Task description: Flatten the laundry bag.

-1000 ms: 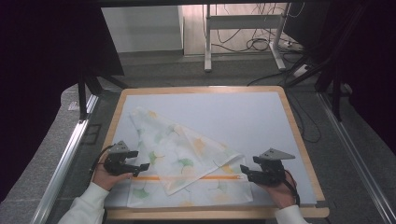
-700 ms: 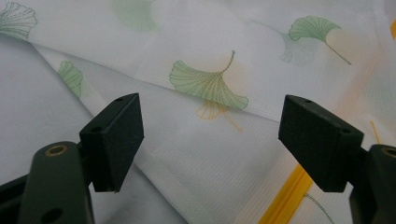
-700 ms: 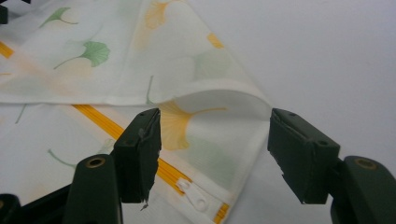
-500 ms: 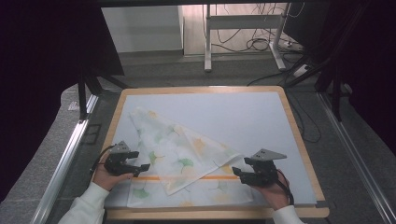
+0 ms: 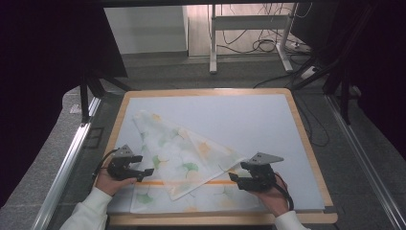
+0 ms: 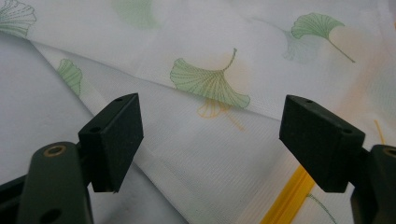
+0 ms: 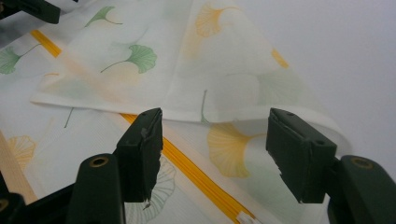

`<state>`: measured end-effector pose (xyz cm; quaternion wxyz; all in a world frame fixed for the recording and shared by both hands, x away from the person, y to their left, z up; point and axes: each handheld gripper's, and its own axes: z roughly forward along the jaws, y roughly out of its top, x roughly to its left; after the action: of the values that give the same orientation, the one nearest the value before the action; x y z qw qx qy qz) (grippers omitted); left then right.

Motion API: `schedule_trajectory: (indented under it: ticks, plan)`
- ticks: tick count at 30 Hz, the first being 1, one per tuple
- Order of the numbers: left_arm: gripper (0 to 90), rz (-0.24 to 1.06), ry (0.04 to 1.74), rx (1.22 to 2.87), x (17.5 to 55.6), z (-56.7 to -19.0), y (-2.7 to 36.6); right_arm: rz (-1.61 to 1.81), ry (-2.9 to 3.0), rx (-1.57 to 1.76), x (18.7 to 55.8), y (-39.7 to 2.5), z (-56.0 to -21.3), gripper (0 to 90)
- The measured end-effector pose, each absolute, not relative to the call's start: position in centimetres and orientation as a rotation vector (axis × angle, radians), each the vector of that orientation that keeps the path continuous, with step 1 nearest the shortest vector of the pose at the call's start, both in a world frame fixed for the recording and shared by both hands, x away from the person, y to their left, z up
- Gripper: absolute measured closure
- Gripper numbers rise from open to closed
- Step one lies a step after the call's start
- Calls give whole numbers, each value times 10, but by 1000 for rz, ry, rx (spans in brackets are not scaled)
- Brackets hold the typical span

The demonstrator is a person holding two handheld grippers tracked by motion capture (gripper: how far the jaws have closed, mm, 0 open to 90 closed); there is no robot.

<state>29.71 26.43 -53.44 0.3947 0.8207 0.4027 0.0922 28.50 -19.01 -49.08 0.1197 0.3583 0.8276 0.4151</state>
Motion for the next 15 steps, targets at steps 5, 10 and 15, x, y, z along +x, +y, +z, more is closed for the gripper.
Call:
schedule_trajectory:
  ticks: [5, 10, 15]
  plan:
    - [214, 233, 1021, 2080, 297, -534, 264, 1218, 2437, 1023, 286, -181, -489, 366]
    - [213, 235, 1021, 2079, 297, -534, 265, 1218, 2458, 999, 287, -170, -489, 368]
    - [212, 236, 1022, 2078, 297, -534, 265, 1214, 2479, 979, 287, -162, -489, 369]
